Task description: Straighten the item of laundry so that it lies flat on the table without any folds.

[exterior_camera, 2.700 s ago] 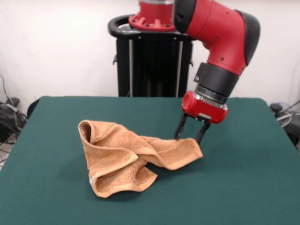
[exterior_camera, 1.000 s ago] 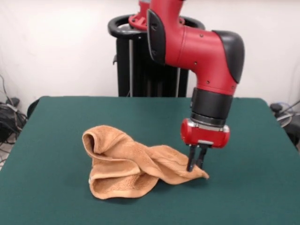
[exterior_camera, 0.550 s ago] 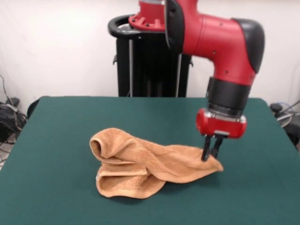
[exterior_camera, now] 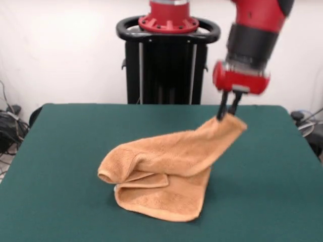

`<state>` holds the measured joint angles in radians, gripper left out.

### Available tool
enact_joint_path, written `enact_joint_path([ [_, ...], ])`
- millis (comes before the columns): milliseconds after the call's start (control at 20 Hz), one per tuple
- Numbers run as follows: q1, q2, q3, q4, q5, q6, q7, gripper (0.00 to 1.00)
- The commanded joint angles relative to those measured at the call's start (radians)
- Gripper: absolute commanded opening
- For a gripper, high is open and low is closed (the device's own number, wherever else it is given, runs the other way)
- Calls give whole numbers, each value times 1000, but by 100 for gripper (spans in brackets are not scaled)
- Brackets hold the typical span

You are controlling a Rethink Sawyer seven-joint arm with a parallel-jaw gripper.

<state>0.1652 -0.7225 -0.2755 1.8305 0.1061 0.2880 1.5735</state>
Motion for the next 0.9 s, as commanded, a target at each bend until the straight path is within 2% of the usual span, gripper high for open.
enact_joint_path([
  [50, -48, -254, -11, 221, -81, 111, 61, 0],
  [250, -127, -332, 8, 317, -119, 69, 26, 0],
  [550, -285, -505, 35, 434, -183, 127, -117, 0],
  [700, -373, -504, 93, 481, -219, 51, -114, 0],
  [800, -359, -489, 96, 467, -232, 55, -61, 0],
  [900, -284, -480, 65, 429, -236, 84, 31, 0],
])
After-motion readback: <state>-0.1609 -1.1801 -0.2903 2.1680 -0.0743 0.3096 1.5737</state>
